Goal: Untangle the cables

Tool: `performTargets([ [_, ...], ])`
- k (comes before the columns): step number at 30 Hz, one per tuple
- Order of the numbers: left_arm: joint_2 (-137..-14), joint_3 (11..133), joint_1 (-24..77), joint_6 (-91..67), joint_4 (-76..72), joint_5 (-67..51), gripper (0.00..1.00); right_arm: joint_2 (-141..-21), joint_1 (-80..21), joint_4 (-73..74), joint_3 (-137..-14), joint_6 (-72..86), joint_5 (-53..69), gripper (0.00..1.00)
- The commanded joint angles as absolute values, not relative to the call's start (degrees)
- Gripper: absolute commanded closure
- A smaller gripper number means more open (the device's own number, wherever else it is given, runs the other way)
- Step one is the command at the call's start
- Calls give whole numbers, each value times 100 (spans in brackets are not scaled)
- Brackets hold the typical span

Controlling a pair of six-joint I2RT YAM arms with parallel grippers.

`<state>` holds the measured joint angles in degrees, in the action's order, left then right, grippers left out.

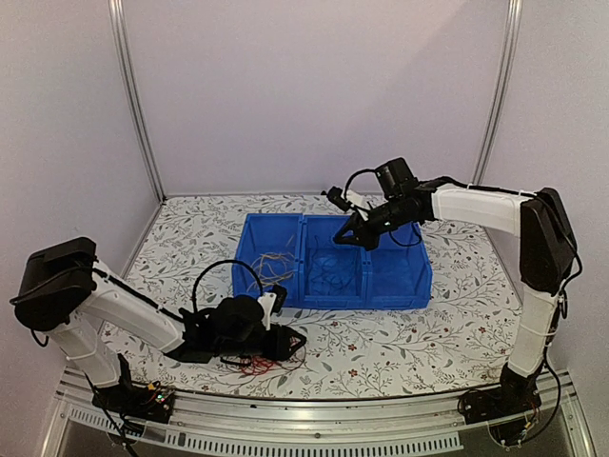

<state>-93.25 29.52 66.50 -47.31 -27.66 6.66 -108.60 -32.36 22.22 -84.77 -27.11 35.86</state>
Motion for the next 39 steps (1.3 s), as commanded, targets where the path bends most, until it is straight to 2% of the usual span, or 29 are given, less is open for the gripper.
performTargets([
  [1, -9220, 2949, 6752, -4437, -2964, 624, 56, -11335, -3503, 2837, -9053, -2880, 3131, 84],
  [2, -9166, 2967, 6765, -4338, -2969, 602, 56, -11382, -3504, 2980, -9220, -2802, 3132, 73],
  [4, -8983, 2976, 6789, -4111, -2943, 602, 55, -11263, -3503, 3129, -9422, -2730, 3091, 58],
  [6, -8700, 2971, 6809, -3797, -2889, 638, 55, -11008, -3506, 3136, -9448, -2742, 2995, 50],
  [9, -8172, 2958, 6831, -3323, -2837, 650, 53, -10594, -3498, 3244, -9429, -2838, 2818, 45],
  [12, -7627, 3021, 6831, -3023, -2483, 779, 52, -10289, -3506, 3292, -9172, -2896, 2881, 45],
  [19, -6754, 2977, 6805, -2917, -1440, 1230, 49, -9360, -3848, 2494, -7587, -3158, 3589, 47],
  [24, -6412, 2135, 6742, -3395, -2450, 773, 46, -9320, -4372, 2254, -7043, -3271, 3958, 47],
  [26, -6417, 1629, 6653, -3781, -3031, 775, 47, -9524, -4692, 2190, -6942, -3212, 3885, 47],
  [29, -6319, 1373, 6612, -4137, -3073, 948, 47, -9901, -5116, 2184, -6974, -3201, 3606, 47],
  [39, -5889, 1212, 6602, -5037, -1893, 1803, 50, -10447, -5317, 2125, -7335, -3120, 3118, 50],
])
